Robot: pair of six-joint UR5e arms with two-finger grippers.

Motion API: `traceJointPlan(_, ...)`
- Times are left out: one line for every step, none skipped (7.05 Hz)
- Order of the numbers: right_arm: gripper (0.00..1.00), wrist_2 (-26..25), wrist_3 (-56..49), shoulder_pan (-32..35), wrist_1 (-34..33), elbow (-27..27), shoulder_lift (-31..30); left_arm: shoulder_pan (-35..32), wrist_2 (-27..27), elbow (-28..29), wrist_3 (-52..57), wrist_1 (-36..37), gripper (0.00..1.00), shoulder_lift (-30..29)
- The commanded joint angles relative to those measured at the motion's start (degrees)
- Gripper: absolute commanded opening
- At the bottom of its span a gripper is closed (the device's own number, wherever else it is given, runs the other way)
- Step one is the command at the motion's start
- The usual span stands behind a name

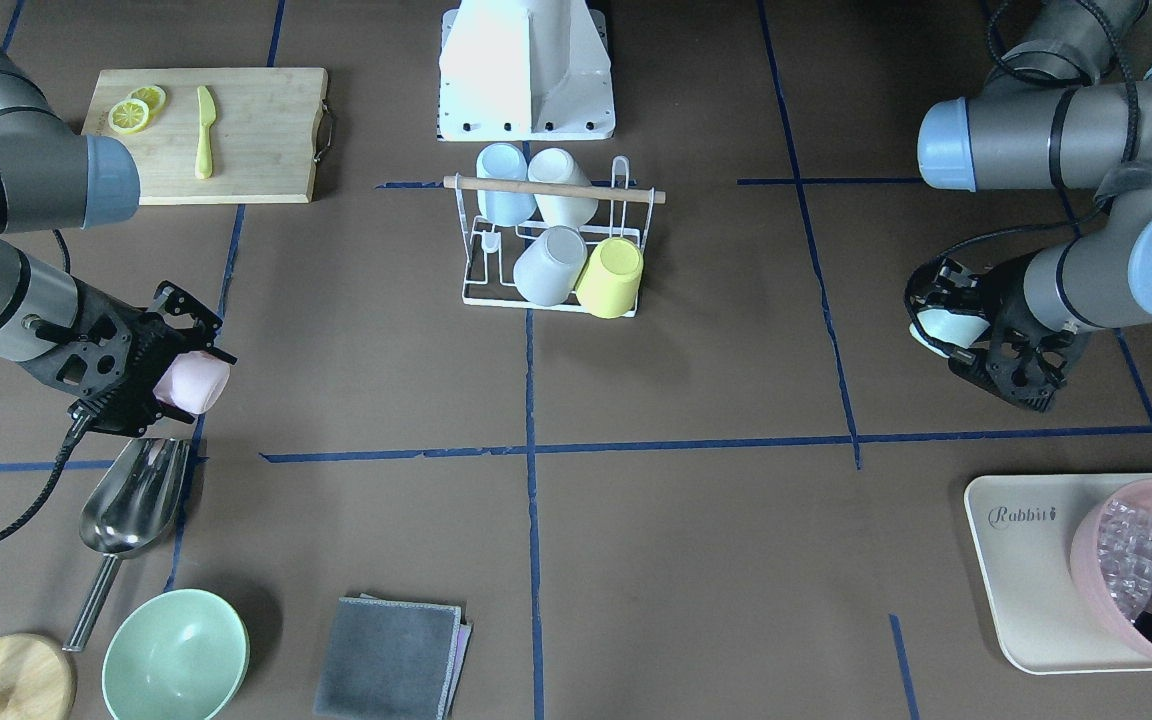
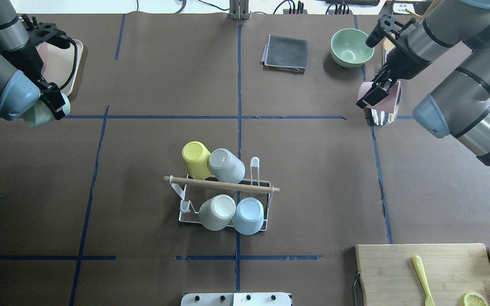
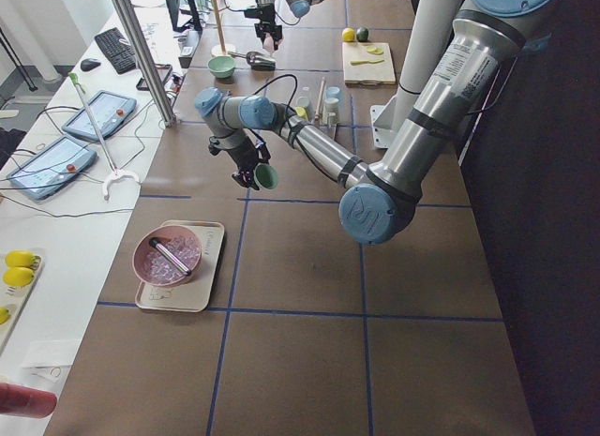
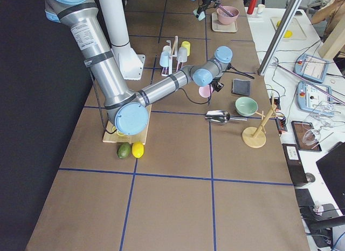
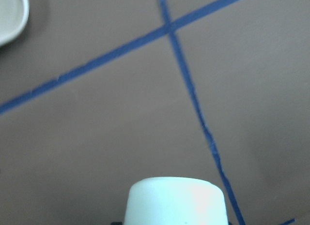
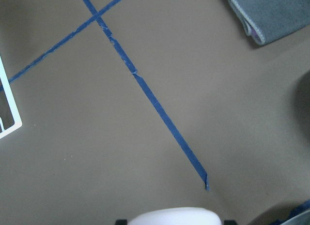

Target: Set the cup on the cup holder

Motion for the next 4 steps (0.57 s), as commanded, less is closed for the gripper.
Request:
traceJointPlan(0.0, 0.1, 0.2, 0.1, 3.4, -0.3, 3.0, 1.1, -0.1, -0.6, -4.1, -16.0, 0.06, 1.8)
traceJointPlan(0.0, -0.1, 0.6, 0.1, 8.3, -0.3, 3.2, 1.2, 0.0, -0.6, -5.3, -24.6, 0.06, 2.9)
traceJointPlan(0.0, -0.2, 1.8, 0.1, 12.2, -0.3, 3.3, 1.4, 0.0, -2.4, -7.1, -31.0, 0.06, 3.9)
traceJointPlan(0.0, -1.6, 3.7, 0.1, 18.5, -0.6, 3.4, 1.7, 0.1, -5.8, -10.4, -36.3, 0.06, 5.8)
